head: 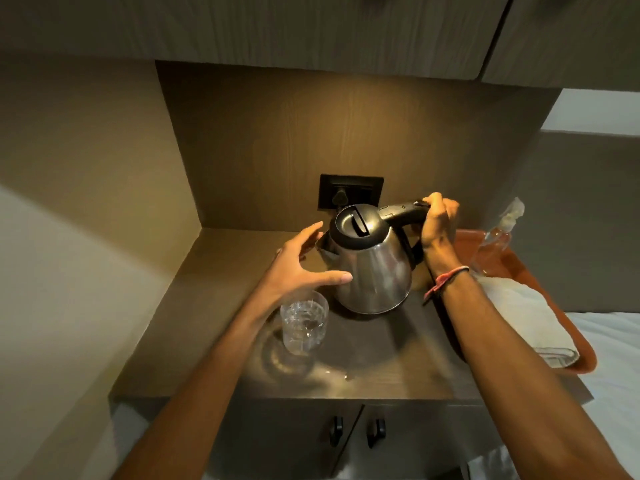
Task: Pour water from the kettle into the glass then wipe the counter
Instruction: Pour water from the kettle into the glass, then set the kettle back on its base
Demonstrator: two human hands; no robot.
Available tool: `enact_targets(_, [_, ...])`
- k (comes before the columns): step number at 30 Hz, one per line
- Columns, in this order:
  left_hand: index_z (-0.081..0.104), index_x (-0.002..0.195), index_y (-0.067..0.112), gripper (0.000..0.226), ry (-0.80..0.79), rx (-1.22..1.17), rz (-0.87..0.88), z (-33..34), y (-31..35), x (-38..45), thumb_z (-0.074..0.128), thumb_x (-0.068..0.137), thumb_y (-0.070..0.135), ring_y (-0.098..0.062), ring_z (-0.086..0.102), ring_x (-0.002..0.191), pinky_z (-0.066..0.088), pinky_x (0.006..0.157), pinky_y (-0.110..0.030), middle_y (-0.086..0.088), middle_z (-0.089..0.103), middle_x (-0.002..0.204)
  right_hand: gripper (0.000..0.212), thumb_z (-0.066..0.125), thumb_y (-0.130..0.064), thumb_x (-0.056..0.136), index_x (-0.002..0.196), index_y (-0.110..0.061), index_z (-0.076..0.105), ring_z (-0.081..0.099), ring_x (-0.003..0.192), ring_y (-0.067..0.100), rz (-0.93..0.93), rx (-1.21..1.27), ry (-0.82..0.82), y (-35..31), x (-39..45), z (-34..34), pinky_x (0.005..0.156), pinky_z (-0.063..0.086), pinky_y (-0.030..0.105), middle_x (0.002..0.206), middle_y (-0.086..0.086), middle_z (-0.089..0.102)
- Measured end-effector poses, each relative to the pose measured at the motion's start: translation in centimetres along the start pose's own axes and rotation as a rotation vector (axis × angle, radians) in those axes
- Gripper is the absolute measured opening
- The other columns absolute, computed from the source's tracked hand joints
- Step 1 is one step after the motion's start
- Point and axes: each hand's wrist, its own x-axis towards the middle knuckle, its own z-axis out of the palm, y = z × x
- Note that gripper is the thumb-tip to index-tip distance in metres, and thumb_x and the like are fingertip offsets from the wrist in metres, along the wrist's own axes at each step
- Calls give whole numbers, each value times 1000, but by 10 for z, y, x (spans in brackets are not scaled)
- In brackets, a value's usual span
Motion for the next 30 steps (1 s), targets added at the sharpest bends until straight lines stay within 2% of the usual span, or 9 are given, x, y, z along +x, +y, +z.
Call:
enact_targets(2, [43,154,24,102,-53,-2,32,4,7,21,95,66,34,-9,51,138,42,118,-33,1,56,151,22,49,-39,72,56,-24,47,44,63,11,82,66,113,7,7,-1,59,37,31,65,-8,47])
enact_targets(5, [49,151,23,96,-67,-23,17,11,9,47,95,67,29,-14,52,138,42,117,-38,2,59,148,19,49,-41,71,62,-24,49,45,65,7,165,119,171,22,11,-7,59,36,31,73,-10,49])
enact_targets(9, [52,148,24,96,-107,-18,4,18,8,66,96,63,31,5,54,124,44,109,-27,18,62,132,20,49,-39,71,60,-23,48,46,63,14,223,143,231,36,19,-10,59,36,33,68,-6,49])
enact_targets(11, [51,149,22,97,-96,2,0,22,12,72,96,63,31,-12,53,136,40,118,-42,5,61,143,21,50,-38,70,61,-20,50,50,68,21,258,183,235,45,24,-13,64,40,37,68,-1,51])
enact_targets(13, [52,149,20,95,-98,19,10,25,16,79,96,65,29,-24,50,142,37,121,-53,-4,59,148,23,49,-40,71,67,-17,52,50,68,20,270,200,237,50,28,-15,64,40,37,68,0,51])
enact_targets(16, [54,147,20,90,-102,41,26,28,19,85,95,67,24,-25,54,138,40,118,-54,-4,62,145,23,48,-41,71,67,-19,52,49,69,20,258,201,241,54,33,-18,62,41,36,69,0,52])
enact_targets(20, [54,146,18,85,-103,47,41,29,19,89,93,71,21,-24,53,138,40,118,-53,-5,62,144,25,49,-41,69,70,-17,55,53,78,27,315,264,225,58,38,-16,68,44,42,82,11,57])
enact_targets(23, [54,146,20,83,-109,47,41,26,17,92,92,72,19,-18,51,137,39,119,-48,1,60,144,24,50,-40,72,71,-16,51,51,77,27,322,299,217,59,36,-11,68,42,42,81,11,53])
enact_targets(30, [50,150,15,88,-115,35,-10,25,8,83,91,72,16,-24,47,144,35,121,-55,-7,55,151,20,51,-40,74,71,-20,52,50,70,17,288,284,204,60,20,-10,64,42,37,72,-3,53])
